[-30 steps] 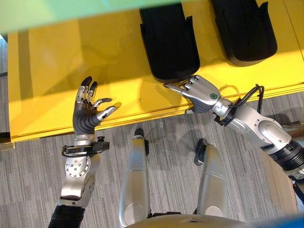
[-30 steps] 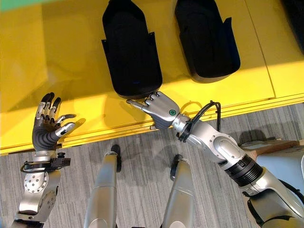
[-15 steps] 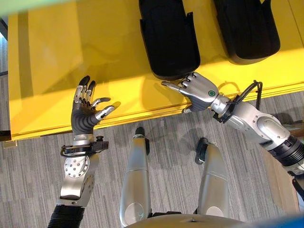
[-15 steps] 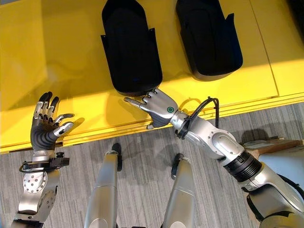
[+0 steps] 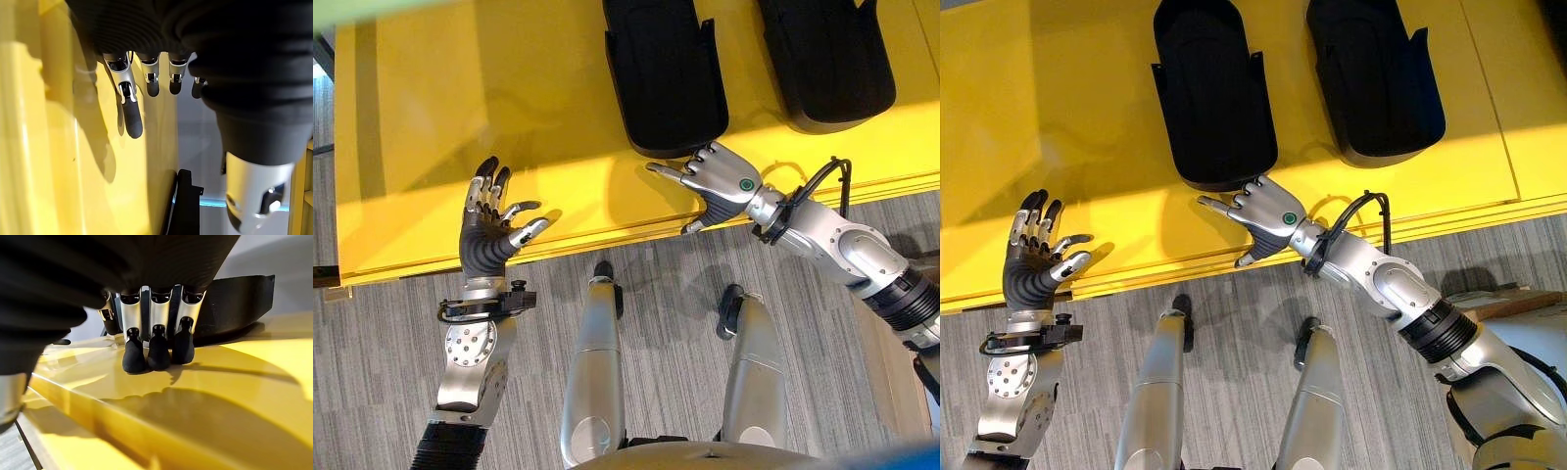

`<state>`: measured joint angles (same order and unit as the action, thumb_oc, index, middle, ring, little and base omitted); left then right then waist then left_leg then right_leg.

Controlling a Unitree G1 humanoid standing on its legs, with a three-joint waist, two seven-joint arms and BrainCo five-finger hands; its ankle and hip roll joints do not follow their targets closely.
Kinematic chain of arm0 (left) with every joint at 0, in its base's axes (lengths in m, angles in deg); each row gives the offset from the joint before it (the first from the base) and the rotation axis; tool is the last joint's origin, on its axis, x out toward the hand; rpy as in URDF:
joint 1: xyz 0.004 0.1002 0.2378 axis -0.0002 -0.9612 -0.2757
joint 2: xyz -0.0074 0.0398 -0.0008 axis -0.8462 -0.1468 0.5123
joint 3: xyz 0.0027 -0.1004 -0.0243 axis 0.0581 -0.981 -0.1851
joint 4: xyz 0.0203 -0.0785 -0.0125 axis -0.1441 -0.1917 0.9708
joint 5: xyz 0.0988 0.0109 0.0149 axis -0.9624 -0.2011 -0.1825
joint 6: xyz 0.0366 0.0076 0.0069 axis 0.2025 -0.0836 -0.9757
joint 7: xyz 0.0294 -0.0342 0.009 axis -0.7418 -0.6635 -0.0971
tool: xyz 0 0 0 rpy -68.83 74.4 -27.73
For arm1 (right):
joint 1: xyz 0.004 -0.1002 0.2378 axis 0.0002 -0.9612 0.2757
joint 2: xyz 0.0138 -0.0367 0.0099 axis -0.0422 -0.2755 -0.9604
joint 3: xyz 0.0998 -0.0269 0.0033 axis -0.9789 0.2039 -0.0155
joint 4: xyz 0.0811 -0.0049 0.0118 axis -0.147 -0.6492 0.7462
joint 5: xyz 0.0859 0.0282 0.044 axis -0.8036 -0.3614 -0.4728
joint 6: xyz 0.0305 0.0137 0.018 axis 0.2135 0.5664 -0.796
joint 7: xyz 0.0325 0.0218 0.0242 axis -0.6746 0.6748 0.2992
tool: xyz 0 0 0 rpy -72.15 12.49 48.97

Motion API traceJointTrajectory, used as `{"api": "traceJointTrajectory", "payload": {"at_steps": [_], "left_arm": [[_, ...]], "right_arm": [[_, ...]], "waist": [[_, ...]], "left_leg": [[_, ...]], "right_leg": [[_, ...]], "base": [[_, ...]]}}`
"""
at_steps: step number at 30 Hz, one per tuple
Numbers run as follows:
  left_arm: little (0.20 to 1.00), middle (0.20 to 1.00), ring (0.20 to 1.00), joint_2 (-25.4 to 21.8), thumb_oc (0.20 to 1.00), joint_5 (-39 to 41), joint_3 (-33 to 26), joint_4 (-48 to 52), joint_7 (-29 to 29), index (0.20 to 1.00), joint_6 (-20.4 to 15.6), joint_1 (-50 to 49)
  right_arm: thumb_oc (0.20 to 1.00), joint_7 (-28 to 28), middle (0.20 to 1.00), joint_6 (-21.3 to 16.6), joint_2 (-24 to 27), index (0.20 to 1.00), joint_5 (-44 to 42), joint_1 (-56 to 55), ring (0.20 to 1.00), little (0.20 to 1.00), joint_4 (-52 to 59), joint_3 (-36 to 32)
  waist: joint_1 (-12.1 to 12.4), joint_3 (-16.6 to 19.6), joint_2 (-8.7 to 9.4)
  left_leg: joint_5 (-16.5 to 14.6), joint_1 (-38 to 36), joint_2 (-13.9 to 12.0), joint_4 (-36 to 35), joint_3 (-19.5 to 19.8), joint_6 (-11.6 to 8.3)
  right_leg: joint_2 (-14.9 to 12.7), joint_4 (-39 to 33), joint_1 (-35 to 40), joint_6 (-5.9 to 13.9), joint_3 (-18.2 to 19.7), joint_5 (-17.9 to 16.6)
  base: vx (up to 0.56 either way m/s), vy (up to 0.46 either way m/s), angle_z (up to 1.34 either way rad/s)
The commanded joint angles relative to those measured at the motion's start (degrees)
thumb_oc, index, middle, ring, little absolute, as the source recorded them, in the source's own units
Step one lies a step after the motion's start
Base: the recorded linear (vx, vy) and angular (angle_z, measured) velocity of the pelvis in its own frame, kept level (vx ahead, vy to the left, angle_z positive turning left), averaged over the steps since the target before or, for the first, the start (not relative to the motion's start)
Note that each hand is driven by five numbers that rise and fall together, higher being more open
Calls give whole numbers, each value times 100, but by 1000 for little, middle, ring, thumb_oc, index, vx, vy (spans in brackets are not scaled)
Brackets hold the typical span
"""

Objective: Move parts from the plastic box to the shelf.

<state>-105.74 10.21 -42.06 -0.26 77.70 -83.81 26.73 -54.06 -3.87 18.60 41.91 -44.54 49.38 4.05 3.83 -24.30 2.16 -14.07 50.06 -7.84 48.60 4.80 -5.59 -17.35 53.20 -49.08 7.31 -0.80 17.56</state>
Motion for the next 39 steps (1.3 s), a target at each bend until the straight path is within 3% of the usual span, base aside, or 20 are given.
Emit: {"api": "traceJointTrajectory", "payload": {"at_steps": [1, 24, 27, 39], "left_arm": [[1000, 1000, 1000, -142, 1000, 170, 202, -456, 0, 1000, 230, -502], [1000, 1000, 1000, -198, 1000, 165, 253, -500, 7, 1000, 247, -490], [1000, 1000, 1000, -84, 1000, 93, 228, -506, -22, 1000, 296, -463], [1000, 1000, 1000, -4, 1000, -88, 261, -507, -122, 1000, 307, -463]], "right_arm": [[1000, -445, 1000, 416, -166, 1000, 12, 841, 1000, 1000, -397, -325], [1000, -626, 1000, 557, -176, 1000, -95, 872, 1000, 1000, -627, -498], [1000, -510, 1000, 344, -217, 1000, -372, -245, 1000, 1000, 13, -949], [1000, -399, 1000, 53, -296, 1000, -806, -2097, 1000, 1000, 839, -1657]], "waist": [[143, 183, 44], [135, 174, -11], [5, 162, 6], [-209, 221, 42]], "left_leg": [[571, 357, 41, -194, 72, 147], [626, 394, 39, -198, 71, 138], [632, 395, 24, -203, 79, 138], [651, 209, -75, -325, 61, 91]], "right_leg": [[19, -15, -226, -185, 132, -481], [39, 18, -282, -189, 145, -501], [68, 11, -282, -184, 154, -495], [101, -51, -182, -151, 165, -480]], "base": [[0, 0, 0], [0, 0, 0], [0, 0, 0], [2, -3, 0]]}}
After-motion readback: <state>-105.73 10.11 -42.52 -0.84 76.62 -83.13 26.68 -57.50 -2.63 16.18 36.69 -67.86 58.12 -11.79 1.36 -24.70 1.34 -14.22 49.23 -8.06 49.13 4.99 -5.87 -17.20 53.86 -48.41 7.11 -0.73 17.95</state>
